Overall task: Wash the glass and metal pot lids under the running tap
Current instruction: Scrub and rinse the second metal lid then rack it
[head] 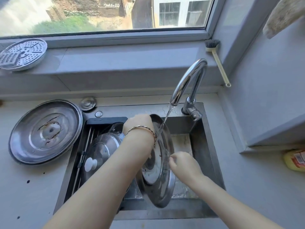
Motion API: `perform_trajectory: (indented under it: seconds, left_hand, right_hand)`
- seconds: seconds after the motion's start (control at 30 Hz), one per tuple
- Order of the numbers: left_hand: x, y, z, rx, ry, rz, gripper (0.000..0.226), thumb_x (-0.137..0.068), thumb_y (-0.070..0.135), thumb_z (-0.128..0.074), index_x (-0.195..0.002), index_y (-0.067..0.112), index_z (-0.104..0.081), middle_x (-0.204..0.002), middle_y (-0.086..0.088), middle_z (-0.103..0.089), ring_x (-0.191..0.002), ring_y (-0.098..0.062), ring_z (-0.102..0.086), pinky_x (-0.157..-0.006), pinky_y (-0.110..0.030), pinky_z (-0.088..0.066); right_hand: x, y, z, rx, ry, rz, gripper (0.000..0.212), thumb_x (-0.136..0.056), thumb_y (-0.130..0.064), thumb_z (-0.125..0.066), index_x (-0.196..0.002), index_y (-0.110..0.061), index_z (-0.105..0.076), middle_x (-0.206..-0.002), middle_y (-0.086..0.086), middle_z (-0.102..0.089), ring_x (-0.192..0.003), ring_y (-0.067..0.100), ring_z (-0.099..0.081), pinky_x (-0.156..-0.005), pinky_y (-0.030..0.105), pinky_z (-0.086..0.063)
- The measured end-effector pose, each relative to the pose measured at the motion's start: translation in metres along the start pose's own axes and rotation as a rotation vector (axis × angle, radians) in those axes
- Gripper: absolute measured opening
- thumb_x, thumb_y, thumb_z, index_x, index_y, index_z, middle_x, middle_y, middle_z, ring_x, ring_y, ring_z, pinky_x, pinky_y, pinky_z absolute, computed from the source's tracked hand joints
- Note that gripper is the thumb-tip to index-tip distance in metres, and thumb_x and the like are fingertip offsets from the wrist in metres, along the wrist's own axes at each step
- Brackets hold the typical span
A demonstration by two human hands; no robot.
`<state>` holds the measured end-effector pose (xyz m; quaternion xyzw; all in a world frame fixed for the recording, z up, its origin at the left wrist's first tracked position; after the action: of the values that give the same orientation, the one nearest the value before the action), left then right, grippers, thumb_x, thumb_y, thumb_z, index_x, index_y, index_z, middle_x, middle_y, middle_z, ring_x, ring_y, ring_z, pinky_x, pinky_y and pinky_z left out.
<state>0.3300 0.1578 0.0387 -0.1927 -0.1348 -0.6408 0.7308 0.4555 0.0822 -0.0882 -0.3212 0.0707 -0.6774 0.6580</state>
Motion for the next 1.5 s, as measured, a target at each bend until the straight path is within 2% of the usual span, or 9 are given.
perform_trajectory:
  seconds: [0.17,0.37,0.47,0.63,0.83,1.07,1.27,1.37,1.5]
  left_hand:
    - [-0.004,-0.021,-0.007,-0.003,0.003,0.05,0.034,-0.09,0.003,-0.047,-0.122,0.009,-0.052,-0.124,-0.012,-0.058,-0.116,-0.032,-0.054,-0.076,-0.034,-0.044]
    - [-0.007,-0.05,-0.046,0.503,-0.03,0.109,0.039,-0.097,0.037,-0.037,-0.106,0.004,-0.055,-0.111,-0.017,-0.063,-0.105,-0.034,-0.057,-0.083,-0.034,-0.042]
    - [0.002,-0.041,-0.064,0.811,0.018,0.08,0.048,-0.098,0.04,-0.031,-0.066,0.01,-0.05,-0.074,-0.01,-0.057,-0.082,-0.033,-0.056,-0.069,-0.032,-0.036]
    - [-0.001,-0.056,-0.066,1.168,0.282,0.185,0.053,-0.098,0.035,-0.037,-0.05,0.013,-0.035,-0.053,-0.009,-0.045,-0.057,-0.022,-0.04,-0.055,-0.032,-0.029]
    - [0.005,-0.061,-0.059,1.205,0.408,0.193,0.052,-0.098,0.035,-0.035,-0.052,0.012,-0.031,-0.05,0.0,-0.036,-0.049,-0.014,-0.033,-0.048,-0.024,-0.028]
    - [0.013,-0.053,-0.072,1.244,0.371,0.215,0.051,-0.098,0.037,-0.034,-0.052,0.015,-0.031,-0.052,-0.001,-0.035,-0.056,-0.022,-0.033,-0.052,-0.033,-0.027]
    - [0.014,-0.051,-0.059,1.253,0.462,0.199,0.048,-0.097,0.04,-0.036,-0.054,0.017,-0.033,-0.052,0.0,-0.035,-0.052,-0.018,-0.035,-0.05,-0.028,-0.029]
    - [0.012,-0.054,-0.058,1.247,0.505,0.216,0.044,-0.096,0.041,-0.037,-0.058,0.02,-0.04,-0.052,0.001,-0.038,-0.052,-0.016,-0.037,-0.05,-0.027,-0.031]
    - [0.007,-0.052,-0.058,1.211,0.515,0.218,0.039,-0.096,0.043,-0.037,-0.076,0.013,-0.051,-0.057,0.003,-0.046,-0.062,-0.022,-0.044,-0.052,-0.028,-0.032]
  right_hand:
    - [-0.002,-0.002,-0.004,-0.015,-0.04,-0.048,0.036,-0.095,-0.022,-0.038,-0.113,-0.004,-0.063,-0.116,0.012,-0.064,-0.107,0.026,-0.058,-0.091,0.037,-0.048]
    - [-0.026,-0.026,-0.015,-0.192,-0.064,-0.084,0.062,-0.098,-0.046,-0.024,-0.15,-0.015,-0.008,-0.158,0.006,-0.003,-0.146,0.017,0.002,-0.117,0.032,-0.001]
    - [-0.039,-0.055,-0.01,-0.013,0.049,0.029,0.075,-0.089,-0.056,-0.004,-0.149,-0.012,-0.002,-0.157,0.01,0.008,-0.145,0.02,0.012,-0.114,0.032,0.011]
    - [-0.01,-0.111,-0.012,0.07,-0.041,0.651,0.073,-0.089,-0.054,-0.008,-0.149,-0.011,-0.011,-0.157,0.002,-0.006,-0.144,0.011,0.005,-0.115,0.028,0.012]
    - [0.009,-0.085,-0.005,0.339,-0.124,0.878,0.059,-0.098,-0.044,-0.008,-0.144,-0.012,-0.027,-0.15,0.006,-0.034,-0.14,0.016,-0.02,-0.114,0.032,-0.007]
    - [-0.019,-0.02,0.012,0.467,-0.025,0.489,0.095,-0.08,-0.08,-0.013,-0.149,-0.016,-0.004,-0.155,0.011,-0.016,-0.143,0.013,0.007,-0.112,0.035,-0.005]
    - [-0.011,-0.007,0.005,0.244,-0.026,0.051,0.133,-0.044,-0.096,-0.004,-0.137,-0.008,0.032,-0.143,0.012,0.042,-0.135,0.023,0.037,-0.113,0.035,0.02]
    - [0.006,-0.002,-0.005,0.184,-0.131,-0.142,0.118,-0.068,-0.086,-0.013,-0.143,-0.001,0.02,-0.15,0.021,0.027,-0.141,0.03,0.024,-0.113,0.038,0.014]
    - [0.034,-0.015,-0.005,0.206,-0.258,-0.027,0.14,-0.043,-0.084,0.027,-0.142,-0.002,-0.029,-0.149,0.021,-0.028,-0.139,0.029,-0.026,-0.114,0.037,-0.02]
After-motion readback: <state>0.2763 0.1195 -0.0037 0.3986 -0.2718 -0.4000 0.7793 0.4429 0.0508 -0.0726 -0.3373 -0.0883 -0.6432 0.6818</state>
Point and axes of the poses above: each hand's wrist, its own x-axis away from the middle knuckle, its own z-axis out of the back of the hand, y = z × x, the point moved 6 cm from there along -x, towards the middle knuckle
